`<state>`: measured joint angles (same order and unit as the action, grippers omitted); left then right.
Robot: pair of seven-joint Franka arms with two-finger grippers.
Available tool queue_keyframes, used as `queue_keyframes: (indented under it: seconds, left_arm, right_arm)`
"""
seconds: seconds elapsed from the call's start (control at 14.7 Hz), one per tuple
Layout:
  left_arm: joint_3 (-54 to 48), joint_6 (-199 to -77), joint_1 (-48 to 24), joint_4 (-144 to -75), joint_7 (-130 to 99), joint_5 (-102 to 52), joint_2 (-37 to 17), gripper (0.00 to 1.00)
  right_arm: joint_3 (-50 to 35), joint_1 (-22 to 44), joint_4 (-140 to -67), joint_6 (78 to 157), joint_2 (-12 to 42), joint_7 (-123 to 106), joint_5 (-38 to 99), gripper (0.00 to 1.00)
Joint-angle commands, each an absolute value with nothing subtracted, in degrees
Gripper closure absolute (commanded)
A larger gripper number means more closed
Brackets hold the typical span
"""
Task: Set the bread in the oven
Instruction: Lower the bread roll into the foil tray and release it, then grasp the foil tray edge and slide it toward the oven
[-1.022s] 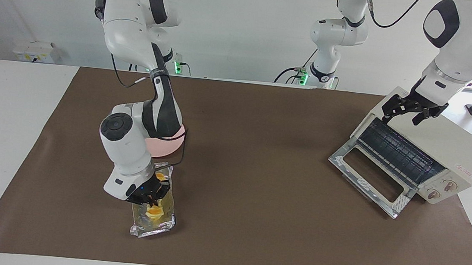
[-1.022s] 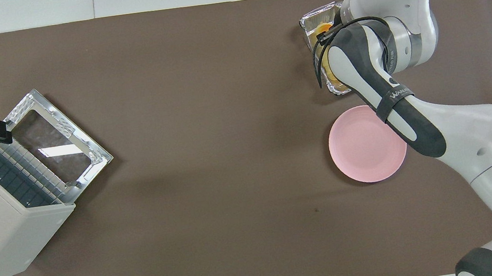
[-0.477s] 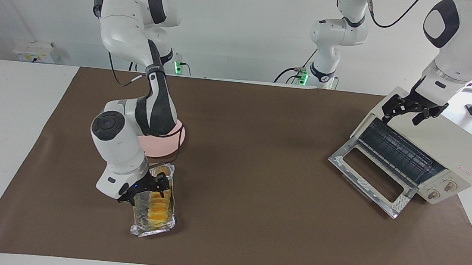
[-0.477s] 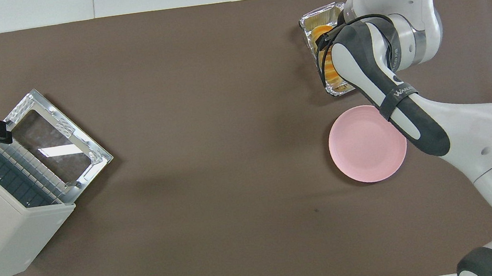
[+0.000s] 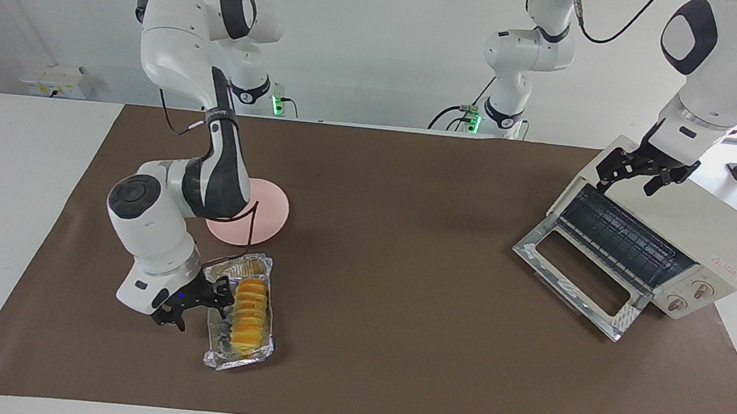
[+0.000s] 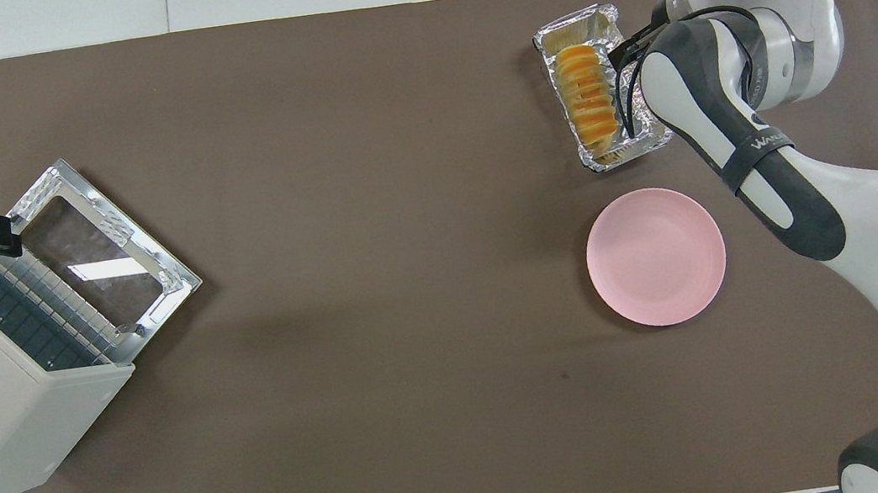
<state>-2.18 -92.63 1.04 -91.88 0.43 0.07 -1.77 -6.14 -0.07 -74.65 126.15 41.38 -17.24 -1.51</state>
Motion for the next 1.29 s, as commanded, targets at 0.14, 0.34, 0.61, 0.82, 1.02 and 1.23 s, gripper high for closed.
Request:
queue_keyframes:
  seconds: [0.14, 0.34, 0.61, 0.82, 1.02, 1.23]
  left_arm:
    - [-1.93, -92.99, 1.05, -92.64, 0.88, -0.88, -0.88, 0.0]
    - [-1.93, -92.99, 1.05, -92.64, 0.88, -0.79, -0.88, 0.0]
    - [-1.93, -92.99, 1.05, -92.64, 0.88, -0.79, -0.88, 0.0]
    - [-1.93, -92.99, 1.05, -92.64, 0.88, -0.88, -0.88, 0.0]
    - [-1.93, -93.08, 1.05, -92.64, 0.88, -0.79, -0.88, 0.0]
    - [-1.93, -92.99, 1.05, -92.64, 0.88, -0.88, -0.88, 0.0]
  right_arm:
    - [-6.68, -1.06, -80.24, 131.57, 40.52, -19.69, -2.11, 0.77]
    - [-6.68, -0.79, -80.33, 131.48, 40.43, -19.25, -1.58, 1.0]
    - [-6.94, -0.97, -78.93, 127.73, 39.81, -19.25, -1.06, 1.0]
    - [-7.29, -0.27, -75.16, 120.26, 39.73, -18.64, 0.34, 1.0]
    - [-7.3, 2.8, -71.65, 113.58, 38.67, -12.07, 1.93, 1.0]
    - [-7.21, 8.5, -66.72, 107.15, 38.59, -4.17, 1.93, 1.0]
